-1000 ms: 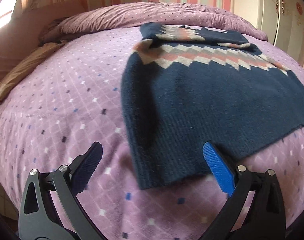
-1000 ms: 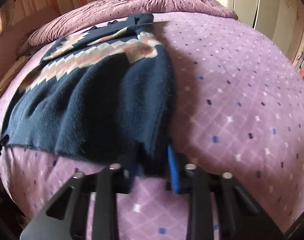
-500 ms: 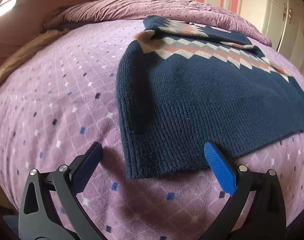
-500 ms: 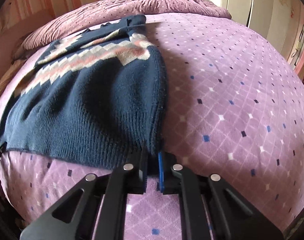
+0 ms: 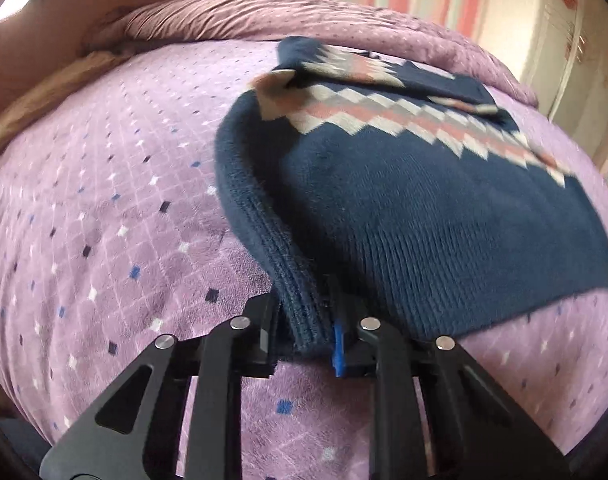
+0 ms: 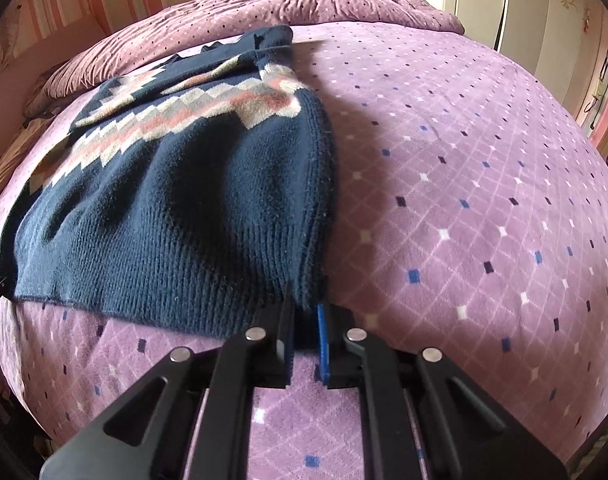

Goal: Fold small clothes
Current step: 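Grasp the sweater hem with both grippers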

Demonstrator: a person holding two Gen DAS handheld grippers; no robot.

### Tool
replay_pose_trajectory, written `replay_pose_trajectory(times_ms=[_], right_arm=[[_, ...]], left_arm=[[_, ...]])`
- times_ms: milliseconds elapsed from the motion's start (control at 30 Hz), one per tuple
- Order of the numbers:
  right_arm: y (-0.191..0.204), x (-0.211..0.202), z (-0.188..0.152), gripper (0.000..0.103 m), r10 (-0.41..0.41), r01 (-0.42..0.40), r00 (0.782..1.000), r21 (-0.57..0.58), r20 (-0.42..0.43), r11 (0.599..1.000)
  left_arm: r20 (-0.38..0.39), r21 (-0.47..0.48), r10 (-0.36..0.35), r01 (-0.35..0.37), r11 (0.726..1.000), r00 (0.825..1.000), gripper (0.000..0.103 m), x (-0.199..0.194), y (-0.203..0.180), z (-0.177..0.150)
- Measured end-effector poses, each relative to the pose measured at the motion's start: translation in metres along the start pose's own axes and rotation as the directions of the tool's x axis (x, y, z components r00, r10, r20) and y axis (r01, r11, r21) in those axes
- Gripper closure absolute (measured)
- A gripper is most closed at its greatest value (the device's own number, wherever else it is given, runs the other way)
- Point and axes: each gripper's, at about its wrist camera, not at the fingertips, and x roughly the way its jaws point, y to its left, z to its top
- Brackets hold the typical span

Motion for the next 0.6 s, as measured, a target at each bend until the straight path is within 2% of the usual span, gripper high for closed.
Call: replay_pose_trajectory(times_ms=[100, 133, 200, 267, 367, 467, 600], right_arm=[[0.0, -0.003, 0.0, 0.094, 0.003, -0.003, 1.0, 0.011, 0.005, 1.0], [-0.001, -0.005, 0.0, 0.094, 0.005, -0.005, 1.0, 0.015, 0.008, 1.0], [-0.004, -0.007, 0.001, 0.095, 0.014, -0.014, 1.0, 0.029, 0.013, 0.999], [-0.007, -0.009, 0.001, 0.095, 0.029, -0.029, 0.999, 0.05, 0.015, 0.998], [-0.006, -0.01, 0.002, 0.095, 0.032, -0.032, 0.999, 0.045, 0.018, 0.998], [-0.008, -0.016, 0.005, 0.096, 0.043, -0.045, 0.999, 0.064, 0.029, 0.997], [-0.011, -0.033, 0.018, 0.096, 0.064, -0.07, 0.995, 0.08, 0.073, 0.994]], left_arm=[[0.015, 0.016, 0.025, -0.025, 1.0, 1.0, 0.092, -0.007, 0.0, 0.001], [0.009, 0.002, 0.027, -0.027, 1.0, 1.0, 0.096, -0.008, 0.004, 0.002], [0.0, -0.042, 0.043, -0.043, 0.998, 0.999, 0.095, -0.009, 0.017, 0.004], [-0.029, -0.083, 0.02, -0.023, 0.996, 0.999, 0.095, -0.008, 0.026, 0.007], [-0.023, -0.021, 0.032, -0.033, 0.999, 0.999, 0.096, -0.011, 0.018, 0.008], [-0.022, -0.059, 0.019, -0.02, 0.998, 1.0, 0.096, -0.017, 0.024, 0.013], [0.021, -0.03, 0.023, -0.022, 0.999, 1.0, 0.096, -0.036, 0.02, 0.029]])
